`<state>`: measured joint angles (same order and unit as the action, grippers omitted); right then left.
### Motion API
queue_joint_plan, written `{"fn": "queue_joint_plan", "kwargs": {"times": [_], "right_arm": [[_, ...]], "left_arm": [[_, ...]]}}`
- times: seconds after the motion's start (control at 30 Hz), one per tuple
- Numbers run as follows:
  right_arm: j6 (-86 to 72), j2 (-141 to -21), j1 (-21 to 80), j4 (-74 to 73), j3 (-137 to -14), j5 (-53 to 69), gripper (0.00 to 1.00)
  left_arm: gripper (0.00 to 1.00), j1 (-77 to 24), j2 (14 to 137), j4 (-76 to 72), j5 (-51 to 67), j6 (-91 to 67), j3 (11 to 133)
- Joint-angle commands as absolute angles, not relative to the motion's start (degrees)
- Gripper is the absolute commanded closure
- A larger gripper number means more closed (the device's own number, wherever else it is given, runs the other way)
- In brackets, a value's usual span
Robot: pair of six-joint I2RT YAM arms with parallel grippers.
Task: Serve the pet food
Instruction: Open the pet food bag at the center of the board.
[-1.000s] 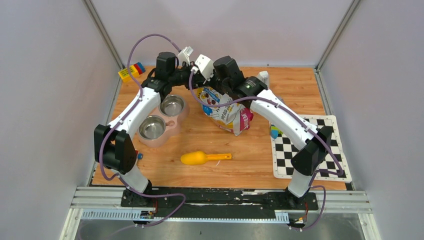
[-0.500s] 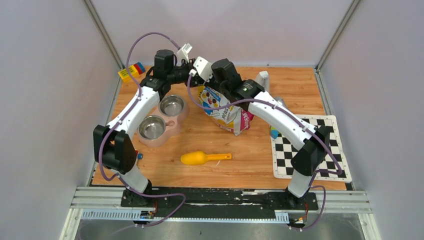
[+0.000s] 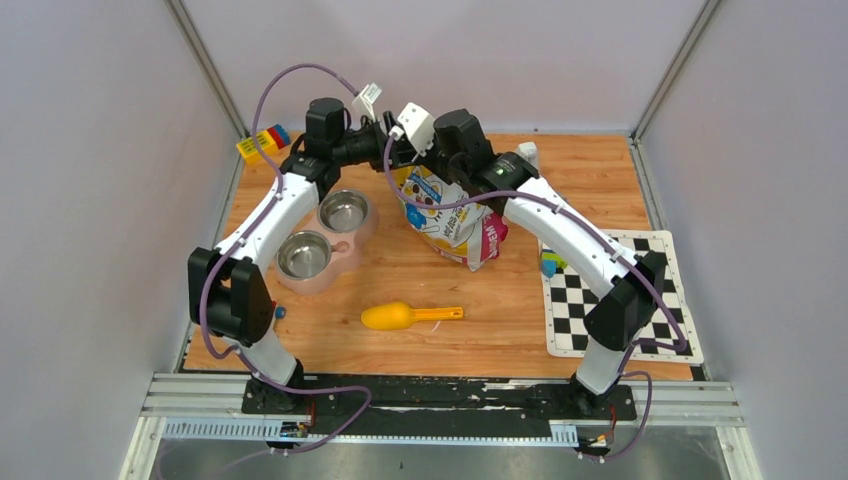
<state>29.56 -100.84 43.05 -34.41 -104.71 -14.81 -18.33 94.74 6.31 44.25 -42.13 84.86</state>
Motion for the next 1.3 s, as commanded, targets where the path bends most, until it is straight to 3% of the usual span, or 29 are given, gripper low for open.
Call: {"fn": "queue_joint_plan", "kwargs": {"times": [0.0, 0.37, 0.53, 0.87, 1.0, 1.17, 1.27], "right_arm": [[25.66, -99.07, 42.13, -35.40, -107.69, -10.33, 1.00], [21.61, -98.72, 39.73, -36.14, -107.67, -4.28, 1.00], [21.32, -98.73, 39.72, -36.43, -107.45, -3.43, 1.00], [21.15, -97.57, 39.71, -36.69, -105.47, -2.22, 1.00], [21.62, -97.71, 39.72, -36.28, -105.09, -3.07, 1.00], [23.21, -97.65, 39.81, -35.08, -104.26, -5.27, 1.00], [24.86, -97.67, 39.77, -34.47, -104.00, -6.25, 0.98]], "left_arm": [[0.38, -18.87, 95.81, 3.13, 45.48, -42.52, 85.52], [0.47, -18.98, 98.61, 4.42, 44.41, -41.27, 86.72], [0.55, -19.03, 99.04, 5.31, 43.77, -40.88, 87.49], [0.56, -18.98, 101.29, 9.57, 42.06, -39.06, 91.14], [0.65, -18.98, 102.07, 10.79, 41.78, -38.81, 92.48], [0.91, -18.98, 103.00, 14.42, 40.96, -37.21, 96.19], [1.00, -18.98, 103.33, 15.21, 40.99, -37.02, 97.42]]}}
